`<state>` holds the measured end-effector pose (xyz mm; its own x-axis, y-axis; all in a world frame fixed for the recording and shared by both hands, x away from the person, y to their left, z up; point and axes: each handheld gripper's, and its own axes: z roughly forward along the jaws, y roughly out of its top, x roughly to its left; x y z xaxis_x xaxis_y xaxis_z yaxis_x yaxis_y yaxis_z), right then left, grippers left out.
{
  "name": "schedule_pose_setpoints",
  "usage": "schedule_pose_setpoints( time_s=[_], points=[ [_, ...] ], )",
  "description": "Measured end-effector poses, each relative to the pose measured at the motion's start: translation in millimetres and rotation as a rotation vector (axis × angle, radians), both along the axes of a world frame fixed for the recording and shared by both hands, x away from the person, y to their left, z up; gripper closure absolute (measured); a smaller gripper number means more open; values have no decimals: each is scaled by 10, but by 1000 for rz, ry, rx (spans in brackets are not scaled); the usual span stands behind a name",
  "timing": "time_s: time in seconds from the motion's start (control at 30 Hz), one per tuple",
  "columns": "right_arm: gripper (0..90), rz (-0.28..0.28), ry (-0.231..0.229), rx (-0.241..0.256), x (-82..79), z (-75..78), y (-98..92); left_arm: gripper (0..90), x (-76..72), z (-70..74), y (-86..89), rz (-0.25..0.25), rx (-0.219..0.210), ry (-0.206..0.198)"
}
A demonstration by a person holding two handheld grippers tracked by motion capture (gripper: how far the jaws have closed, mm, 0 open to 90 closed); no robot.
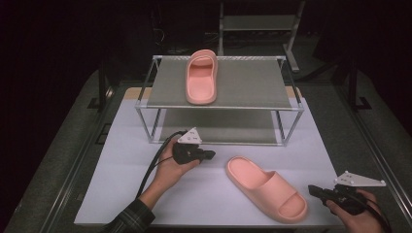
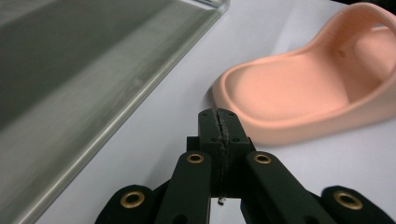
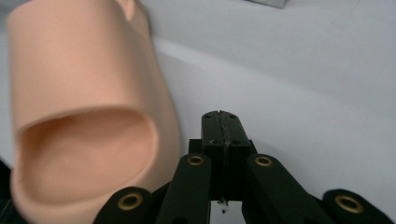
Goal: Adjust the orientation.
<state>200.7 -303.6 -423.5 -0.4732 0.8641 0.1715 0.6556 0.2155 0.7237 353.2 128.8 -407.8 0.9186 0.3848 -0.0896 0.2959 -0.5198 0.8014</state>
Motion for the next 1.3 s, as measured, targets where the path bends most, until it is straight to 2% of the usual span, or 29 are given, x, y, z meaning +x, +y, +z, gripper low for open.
schedule_pose_setpoints(
  time_s=[0.2, 0.37, 0.67, 0.9, 0.97, 1.2, 1.3],
  points=[
    [900, 37, 11, 20, -153, -40, 22, 898, 153, -109, -247, -8, -8, 8],
    [900, 43, 9, 11, -258, -35, 22, 898, 264, -180, -378, -6, -4, 12],
    [900, 68, 21, 20, -446, -58, 41, 898, 348, -280, -466, -4, 10, 26],
    [900, 88, 19, 28, -436, -71, 64, 898, 310, -353, -535, -34, 28, 51],
    [900, 91, 21, 27, -415, -73, 69, 898, 288, -359, -557, -35, 39, 39],
    [900, 85, 12, 1, -279, -52, 94, 898, 232, -342, -474, -35, 54, 38],
    [900, 81, 4, 4, -299, -27, 90, 898, 200, -351, -449, -34, 58, 34]
  ],
)
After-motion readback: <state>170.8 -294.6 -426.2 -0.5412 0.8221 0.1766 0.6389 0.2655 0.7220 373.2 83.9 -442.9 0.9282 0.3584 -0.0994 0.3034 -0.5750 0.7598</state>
